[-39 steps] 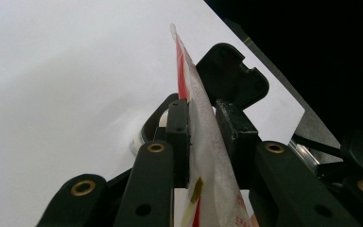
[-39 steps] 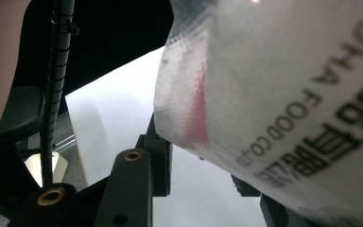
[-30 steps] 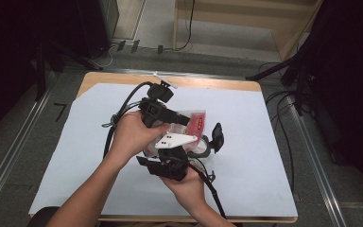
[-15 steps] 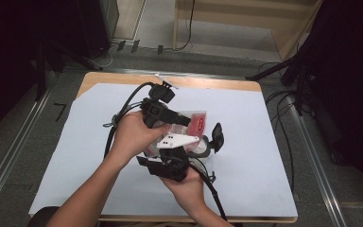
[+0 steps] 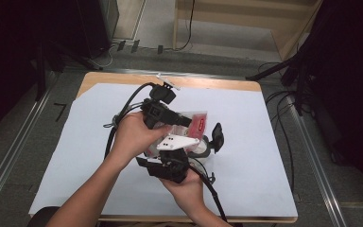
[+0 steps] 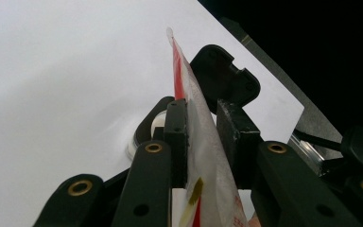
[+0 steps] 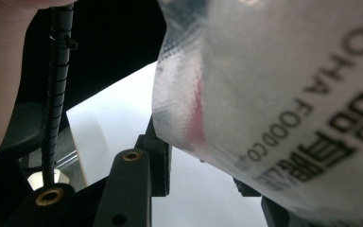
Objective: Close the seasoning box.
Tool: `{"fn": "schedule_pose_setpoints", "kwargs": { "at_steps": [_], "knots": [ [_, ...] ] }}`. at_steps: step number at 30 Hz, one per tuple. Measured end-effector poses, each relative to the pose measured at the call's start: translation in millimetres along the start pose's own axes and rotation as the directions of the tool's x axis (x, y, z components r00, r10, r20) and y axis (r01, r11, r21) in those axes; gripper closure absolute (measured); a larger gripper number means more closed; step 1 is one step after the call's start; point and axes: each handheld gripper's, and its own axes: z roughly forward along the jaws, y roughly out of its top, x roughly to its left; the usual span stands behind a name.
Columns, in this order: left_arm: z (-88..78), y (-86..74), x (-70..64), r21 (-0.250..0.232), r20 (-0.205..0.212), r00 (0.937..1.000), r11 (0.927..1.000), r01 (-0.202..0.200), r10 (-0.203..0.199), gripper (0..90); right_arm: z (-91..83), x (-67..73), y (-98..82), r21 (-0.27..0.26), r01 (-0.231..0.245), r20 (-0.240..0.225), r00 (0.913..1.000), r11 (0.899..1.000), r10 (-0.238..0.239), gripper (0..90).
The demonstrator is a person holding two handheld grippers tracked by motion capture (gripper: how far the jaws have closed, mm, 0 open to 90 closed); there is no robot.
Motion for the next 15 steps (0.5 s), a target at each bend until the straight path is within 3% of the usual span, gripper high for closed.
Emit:
{"fn": "schedule_pose_setpoints", "kwargs": {
  "at_steps": [15],
  "knots": [
    [-0.5, -1.2, 0.2, -0.001, 0.003, 1.0, 1.0, 0.0, 0.0, 74.9, 0.9, 1.2, -0.6, 0.005, 0.016, 0.011, 0.9998, 1.0, -0.017, 64.8]
  ]
}}
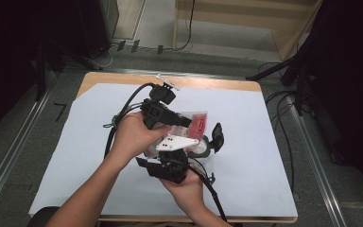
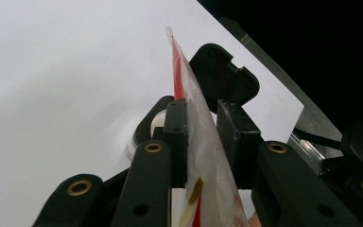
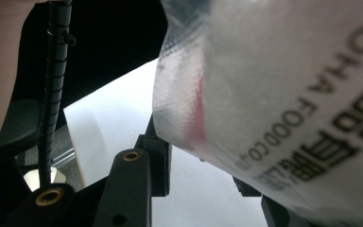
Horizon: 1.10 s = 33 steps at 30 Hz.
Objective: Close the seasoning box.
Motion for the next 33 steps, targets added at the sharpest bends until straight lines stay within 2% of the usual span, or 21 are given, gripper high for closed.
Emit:
{"fn": "schedule_pose_setpoints", "kwargs": {
  "at_steps": [9, 13, 23, 33],
  "knots": [
    [-0.4, -1.7, 2.3, -0.002, 0.004, 1.0, 1.0, 0.0, 0.0, 75.2, 0.9, 1.2, -0.4, 0.013, 0.025, 0.009, 0.9996, 1.0, -0.025, 63.9],
    [-1.3, -3.4, 2.8, -0.004, 0.003, 0.9999, 0.9999, -0.015, 0.015, 75.2, 2.7, 2.8, -1.8, 0.014, 0.044, 0.012, 0.999, 0.999, -0.044, 61.8],
    [-2.8, -5.1, 2.1, 0.004, -0.001, 0.9997, 0.9997, -0.026, 0.026, 75.2, 4.6, 5.1, -4.0, 0.013, 0.049, 0.012, 0.9987, 0.999, -0.049, 59.6],
    [-6.5, -7.8, 2.3, 0.043, 0.002, 0.9996, 0.9986, -0.029, 0.029, 75.4, 8.7, 7.8, -9.5, 0.015, 0.073, 0.008, 0.9973, 0.997, -0.073, 58.4]
  ]
}}
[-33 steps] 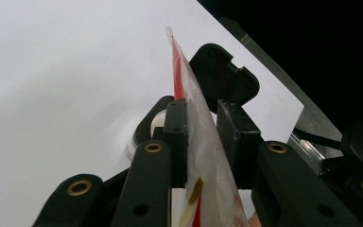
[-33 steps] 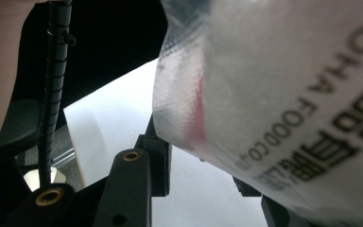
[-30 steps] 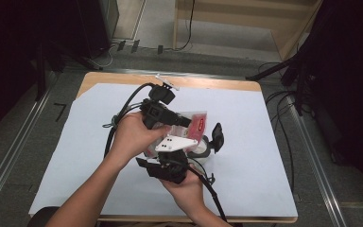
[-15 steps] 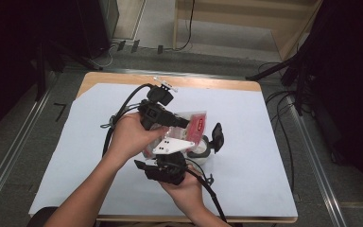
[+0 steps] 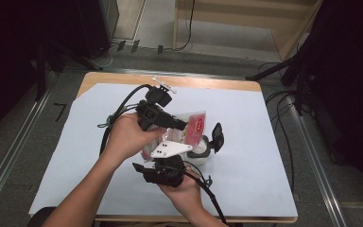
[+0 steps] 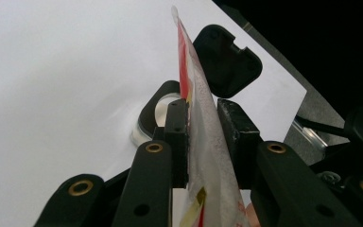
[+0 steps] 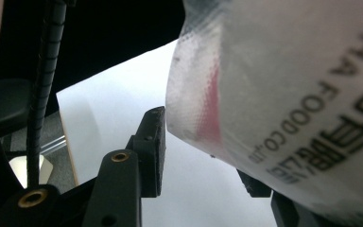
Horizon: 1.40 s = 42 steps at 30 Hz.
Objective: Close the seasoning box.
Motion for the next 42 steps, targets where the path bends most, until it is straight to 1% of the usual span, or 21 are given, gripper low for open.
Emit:
{"fn": "schedule_pose_setpoints", "kwargs": {
  "at_steps": [1, 5, 6, 10, 15, 16, 18, 20, 22, 24, 27, 30, 31, 33, 38, 39, 41, 42],
  "knots": [
    [-0.5, -0.5, 0.4, 0.005, 0.006, 1.0, 1.0, -0.001, 0.001, 75.5, 0.3, 0.3, -0.5, 0.002, 0.0, 0.0, 1.0, 1.0, 0.0, 58.2],
    [-2.2, -2.0, 1.0, 0.027, 0.007, 1.0, 0.9996, 0.001, -0.001, 75.4, 2.4, 2.0, -2.8, 0.008, 0.012, 0.002, 0.9999, 1.0, -0.012, 57.5],
    [-2.8, -2.5, 2.0, 0.031, 0.007, 0.9999, 0.9995, -0.008, 0.007, 75.3, 3.0, 2.3, -3.3, 0.007, 0.015, 0.002, 0.9999, 1.0, -0.015, 57.3],
    [-3.7, -4.7, 3.9, 0.043, 0.031, 0.9995, 0.999, -0.011, 0.009, 74.4, 5.6, 4.0, -6.0, 0.013, 0.024, 0.002, 0.9997, 1.0, -0.024, 56.1],
    [-5.0, -6.7, 6.1, 0.062, 0.022, 0.9997, 0.998, -0.014, 0.013, 74.5, 9.1, 4.8, -10.3, 0.027, 0.029, -0.014, 0.9995, 0.999, -0.029, 55.9],
    [-5.0, -7.3, 6.2, 0.072, 0.033, 0.9995, 0.9974, -0.008, 0.006, 74.5, 9.9, 5.2, -11.2, 0.026, 0.026, -0.018, 0.9995, 0.999, -0.026, 55.9],
    [-4.7, -7.9, 6.9, 0.081, 0.023, 0.9996, 0.9966, -0.02, 0.018, 74.5, 11.6, 5.5, -13.2, 0.034, 0.027, -0.022, 0.9994, 0.999, -0.027, 55.9],
    [-4.1, -8.7, 7.9, 0.088, 0.029, 0.9994, 0.9959, -0.021, 0.019, 74.4, 13.4, 5.8, -14.8, 0.04, 0.026, -0.028, 0.9993, 0.999, -0.025, 55.7],
    [-3.4, -9.4, 8.5, 0.09, 0.03, 0.9995, 0.9959, -0.013, 0.01, 74.4, 14.6, 6.1, -16.0, 0.046, 0.025, -0.026, 0.9994, 0.999, -0.024, 55.8],
    [-3.1, -9.8, 10.1, 0.093, 0.034, 0.9994, 0.9955, -0.015, 0.012, 74.4, 15.1, 6.5, -16.6, 0.049, 0.03, -0.026, 0.9993, 0.998, -0.028, 55.8],
    [-1.8, -10.6, 11.5, 0.097, 0.033, 0.9994, 0.9952, -0.015, 0.012, 74.3, 15.7, 6.8, -18.1, 0.052, 0.042, -0.024, 0.9989, 0.998, -0.041, 55.9],
    [0.3, -11.4, 12.3, 0.11, 0.038, 0.9992, 0.9938, -0.015, 0.011, 74.4, 16.1, 7.2, -20.1, 0.054, 0.039, -0.031, 0.9988, 0.998, -0.038, 56.1],
    [1.4, -11.5, 12.8, 0.119, 0.046, 0.9989, 0.9928, -0.015, 0.01, 74.5, 16.0, 7.4, -21.0, 0.055, 0.043, -0.033, 0.9986, 0.998, -0.041, 56.1],
    [3.9, -11.9, 13.1, 0.12, 0.047, 0.9989, 0.9927, -0.009, 0.004, 74.7, 16.1, 8.4, -23.3, 0.062, 0.049, -0.032, 0.9984, 0.997, -0.047, 56.3],
    [10.7, -12.8, 14.0, 0.142, 0.068, 0.9977, 0.9899, -0.002, -0.008, 74.7, 18.8, 9.3, -27.1, 0.077, 0.053, -0.034, 0.9981, 0.996, -0.05, 56.3],
    [11.4, -12.8, 14.5, 0.146, 0.073, 0.9973, 0.9892, -0.007, -0.004, 74.7, 19.2, 9.2, -28.0, 0.079, 0.054, -0.035, 0.9981, 0.995, -0.051, 56.3],
    [13.3, -13.2, 14.7, 0.149, 0.071, 0.9975, 0.9888, -0.004, -0.007, 74.6, 19.8, 9.4, -29.4, 0.082, 0.057, -0.036, 0.9979, 0.995, -0.055, 56.5],
    [13.8, -13.3, 14.9, 0.155, 0.077, 0.997, 0.9879, -0.002, -0.01, 74.6, 19.9, 9.6, -29.9, 0.085, 0.057, -0.038, 0.9978, 0.995, -0.054, 56.5]
  ]
}}
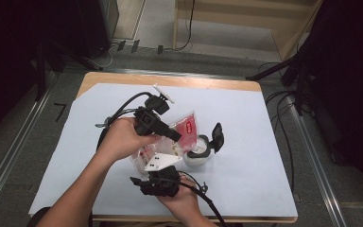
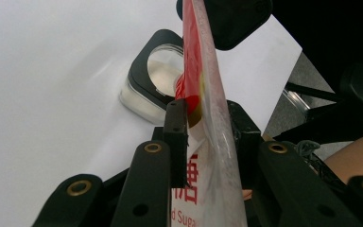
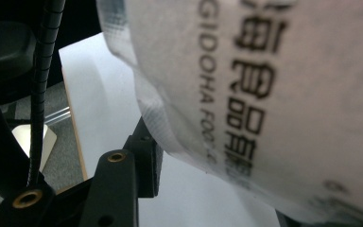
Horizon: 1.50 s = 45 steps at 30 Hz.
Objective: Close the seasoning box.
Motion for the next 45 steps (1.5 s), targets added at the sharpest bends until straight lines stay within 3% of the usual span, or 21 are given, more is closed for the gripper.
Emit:
{"fn": "schedule_pose_setpoints", "kwargs": {
  "at_steps": [10, 15, 27, 32, 36, 45],
  "knots": [
    [6.8, -1.3, 6.7, 0.004, 0.048, 0.9986, 0.9997, 0.023, -0.024, 74.5, 1.6, 1.5, -4.4, 0.017, 0.018, 0.005, 0.9998, 1.0, -0.018, 56.6],
    [11.4, -1.5, 7.0, 0.016, 0.065, 0.9979, 0.9998, -0.01, 0.009, 74.7, 3.3, 1.8, -6.3, 0.033, 0.022, 0.001, 0.9998, 0.999, -0.022, 57.0],
    [11.6, -4.8, 4.4, 0.016, 0.019, 0.9988, 0.9989, -0.045, 0.045, 82.6, 5.1, 0.6, -9.4, 0.047, 0.022, -0.004, 0.9997, 0.999, -0.022, 58.5],
    [8.6, -5.7, 4.6, 0.008, 0.035, 0.9985, 0.999, -0.043, 0.043, 84.4, 4.0, -0.2, -9.6, 0.046, 0.017, -0.001, 0.9999, 0.999, -0.017, 59.1],
    [3.8, -6.5, 6.6, -0.02, 0.022, 0.9988, 0.9989, -0.043, 0.043, 84.4, 2.4, -1.6, -8.7, 0.041, 0.011, 0.003, 0.9999, 0.999, -0.012, 59.1],
    [-12.0, -9.2, 11.7, -0.103, 0.046, 0.9982, 0.9941, -0.034, 0.039, 86.8, -2.4, -14.9, -8.1, 0.022, -0.042, 0.021, 0.9989, 0.999, 0.042, 59.2]
  ]
}}
